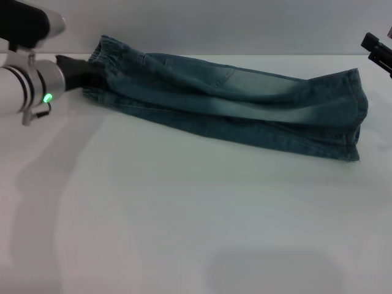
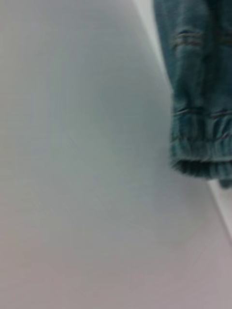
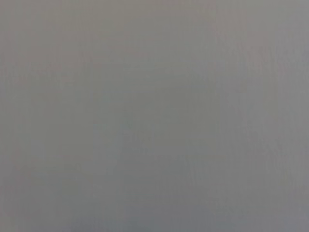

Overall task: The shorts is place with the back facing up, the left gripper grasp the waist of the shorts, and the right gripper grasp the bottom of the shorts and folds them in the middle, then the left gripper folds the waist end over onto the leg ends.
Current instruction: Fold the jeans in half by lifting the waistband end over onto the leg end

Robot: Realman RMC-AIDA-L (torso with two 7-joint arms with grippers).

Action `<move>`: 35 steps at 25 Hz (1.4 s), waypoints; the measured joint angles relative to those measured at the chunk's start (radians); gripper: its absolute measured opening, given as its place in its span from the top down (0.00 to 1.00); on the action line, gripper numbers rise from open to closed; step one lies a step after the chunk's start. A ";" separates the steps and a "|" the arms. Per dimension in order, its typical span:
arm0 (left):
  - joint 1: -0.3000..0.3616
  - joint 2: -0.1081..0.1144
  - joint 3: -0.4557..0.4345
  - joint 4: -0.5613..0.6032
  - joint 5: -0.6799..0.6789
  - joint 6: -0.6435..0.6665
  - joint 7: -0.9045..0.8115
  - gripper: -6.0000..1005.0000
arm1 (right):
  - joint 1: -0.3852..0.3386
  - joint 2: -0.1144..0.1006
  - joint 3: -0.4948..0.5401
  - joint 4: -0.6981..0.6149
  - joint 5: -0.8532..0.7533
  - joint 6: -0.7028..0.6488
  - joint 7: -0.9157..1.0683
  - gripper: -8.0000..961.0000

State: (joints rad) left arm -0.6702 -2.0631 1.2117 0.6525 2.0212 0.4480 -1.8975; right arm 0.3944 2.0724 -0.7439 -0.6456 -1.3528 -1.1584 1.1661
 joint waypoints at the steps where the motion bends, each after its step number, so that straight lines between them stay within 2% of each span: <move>1: 0.000 0.000 0.000 0.000 0.000 0.000 0.000 0.92 | 0.000 0.000 -0.002 0.000 0.000 0.000 0.000 0.32; 5: 0.008 0.003 -0.010 0.024 -0.003 0.000 0.000 0.91 | 0.000 0.000 -0.005 0.003 0.000 -0.001 0.000 0.32; 6: 0.001 0.004 -0.046 0.022 -0.003 -0.046 0.000 0.91 | -0.001 0.000 -0.005 0.008 0.000 -0.003 0.000 0.32; 9: -0.016 0.004 -0.052 0.002 -0.003 -0.119 0.000 0.90 | -0.001 0.001 -0.003 0.018 0.000 -0.009 -0.001 0.32; 11: -0.016 0.004 -0.052 0.002 -0.003 -0.119 0.000 0.89 | -0.001 0.002 -0.004 0.021 0.000 -0.009 -0.002 0.32; 12: -0.033 0.001 -0.044 -0.021 -0.004 -0.197 0.002 0.89 | -0.001 0.002 -0.006 0.021 0.000 -0.009 -0.003 0.32; 13: -0.062 -0.002 -0.028 -0.068 -0.005 -0.289 0.005 0.84 | -0.001 0.003 -0.008 0.022 0.000 -0.010 -0.003 0.32; 14: -0.078 -0.002 -0.017 -0.095 -0.005 -0.316 0.005 0.78 | -0.001 0.003 -0.008 0.023 0.000 -0.010 -0.003 0.32; 16: -0.099 -0.002 -0.005 -0.130 -0.003 -0.347 0.005 0.68 | -0.003 0.004 -0.009 0.024 0.000 -0.013 -0.003 0.32; 21: -0.127 -0.003 0.041 -0.182 0.004 -0.391 0.011 0.52 | -0.011 0.005 -0.003 0.030 0.012 -0.052 -0.003 0.32; 24: -0.126 -0.005 0.102 -0.200 -0.001 -0.434 0.006 0.52 | -0.015 0.005 0.000 0.039 0.025 -0.077 -0.003 0.32; 27: -0.126 -0.005 0.102 -0.200 -0.001 -0.434 0.006 0.52 | -0.020 0.005 0.000 0.040 0.032 -0.090 -0.003 0.32; 28: -0.121 -0.007 0.162 -0.216 -0.003 -0.463 0.003 0.52 | -0.020 0.005 0.000 0.040 0.032 -0.093 -0.003 0.32; 32: -0.119 -0.008 0.192 -0.233 -0.001 -0.473 0.003 0.52 | -0.025 0.005 -0.003 0.040 0.033 -0.110 -0.003 0.32; 33: -0.118 -0.008 0.235 -0.264 0.004 -0.490 0.009 0.52 | -0.025 0.005 -0.003 0.040 0.033 -0.110 -0.003 0.32; 35: -0.117 -0.008 0.263 -0.274 0.004 -0.491 0.010 0.52 | -0.027 0.005 -0.003 0.040 0.033 -0.121 -0.003 0.32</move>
State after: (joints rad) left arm -0.7875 -2.0709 1.4751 0.3782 2.0256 -0.0429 -1.8871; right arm 0.3676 2.0770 -0.7471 -0.6054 -1.3198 -1.2792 1.1627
